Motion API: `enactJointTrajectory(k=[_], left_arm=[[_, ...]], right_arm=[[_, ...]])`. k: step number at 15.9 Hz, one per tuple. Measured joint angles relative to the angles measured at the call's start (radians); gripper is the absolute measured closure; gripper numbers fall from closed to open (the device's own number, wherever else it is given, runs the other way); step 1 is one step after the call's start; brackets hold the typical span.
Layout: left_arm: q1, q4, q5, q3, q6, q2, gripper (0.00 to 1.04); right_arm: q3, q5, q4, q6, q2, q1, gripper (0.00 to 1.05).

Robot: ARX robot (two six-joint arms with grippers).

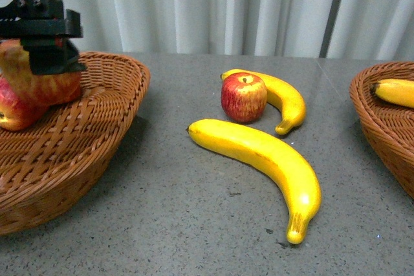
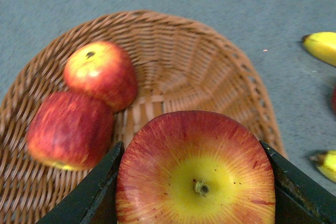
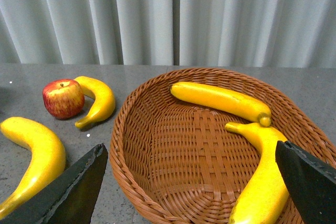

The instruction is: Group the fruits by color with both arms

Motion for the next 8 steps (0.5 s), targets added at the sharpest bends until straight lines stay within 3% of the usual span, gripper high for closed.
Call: enactJointTrajectory(k=[8], left_arm=[[0.040, -0.048, 0.000, -0.023, -0.089, 0.019, 0.39]], right_arm=[[0.000, 0.000, 0.000, 0.000, 0.000, 0.000, 0.07]])
